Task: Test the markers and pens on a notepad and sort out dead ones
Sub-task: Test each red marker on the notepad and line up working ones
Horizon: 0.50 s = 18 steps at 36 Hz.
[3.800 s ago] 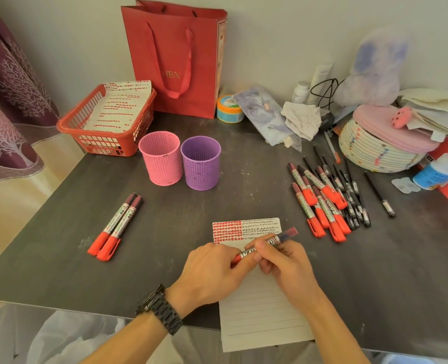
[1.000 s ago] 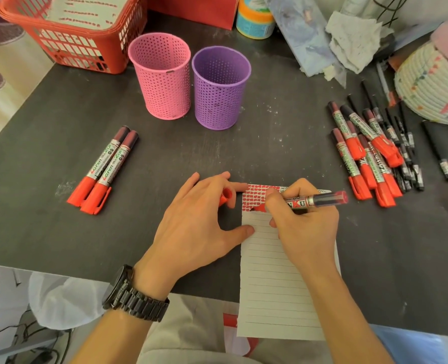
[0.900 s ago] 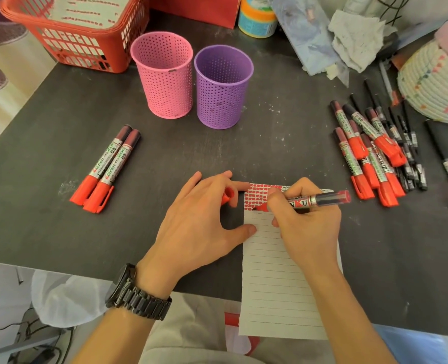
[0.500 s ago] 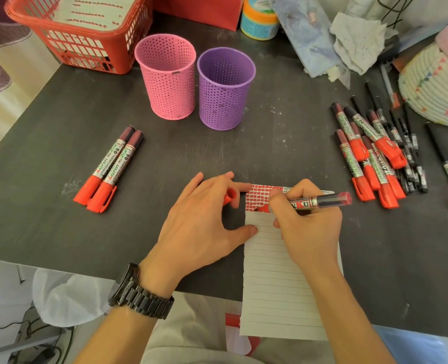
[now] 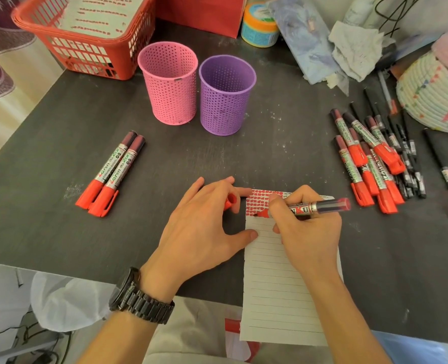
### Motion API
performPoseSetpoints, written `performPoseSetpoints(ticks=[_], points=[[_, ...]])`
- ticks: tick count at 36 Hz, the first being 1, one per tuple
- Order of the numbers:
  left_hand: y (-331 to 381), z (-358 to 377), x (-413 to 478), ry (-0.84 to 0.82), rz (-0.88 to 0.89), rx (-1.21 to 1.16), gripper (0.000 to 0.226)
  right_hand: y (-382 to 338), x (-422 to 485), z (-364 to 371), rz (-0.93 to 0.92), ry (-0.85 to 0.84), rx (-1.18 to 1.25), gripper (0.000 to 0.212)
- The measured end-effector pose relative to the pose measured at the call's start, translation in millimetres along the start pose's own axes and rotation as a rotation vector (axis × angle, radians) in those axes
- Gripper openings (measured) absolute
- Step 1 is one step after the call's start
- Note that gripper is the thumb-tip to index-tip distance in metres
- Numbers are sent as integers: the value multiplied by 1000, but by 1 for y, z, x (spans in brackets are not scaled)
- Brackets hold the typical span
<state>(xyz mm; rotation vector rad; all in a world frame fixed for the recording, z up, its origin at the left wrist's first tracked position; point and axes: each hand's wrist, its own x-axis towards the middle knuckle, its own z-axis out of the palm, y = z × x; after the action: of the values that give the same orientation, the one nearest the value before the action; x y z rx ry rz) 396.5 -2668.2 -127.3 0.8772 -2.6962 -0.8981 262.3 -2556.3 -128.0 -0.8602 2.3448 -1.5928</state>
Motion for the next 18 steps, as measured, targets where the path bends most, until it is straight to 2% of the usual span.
performPoseSetpoints(ticks=[7, 11, 15, 18], points=[[-3, 2, 0, 1, 15, -9, 44, -3, 1, -5, 76, 51, 185, 25], [-3, 2, 0, -15, 20, -16, 42, -12, 7, -18, 179, 10, 406, 25], [-2, 3, -3, 9, 57, -18, 29, -18, 9, -41, 312, -32, 676, 16], [-2, 2, -5, 80, 57, -105, 24, -17, 1, -64, 405, -97, 846, 34]])
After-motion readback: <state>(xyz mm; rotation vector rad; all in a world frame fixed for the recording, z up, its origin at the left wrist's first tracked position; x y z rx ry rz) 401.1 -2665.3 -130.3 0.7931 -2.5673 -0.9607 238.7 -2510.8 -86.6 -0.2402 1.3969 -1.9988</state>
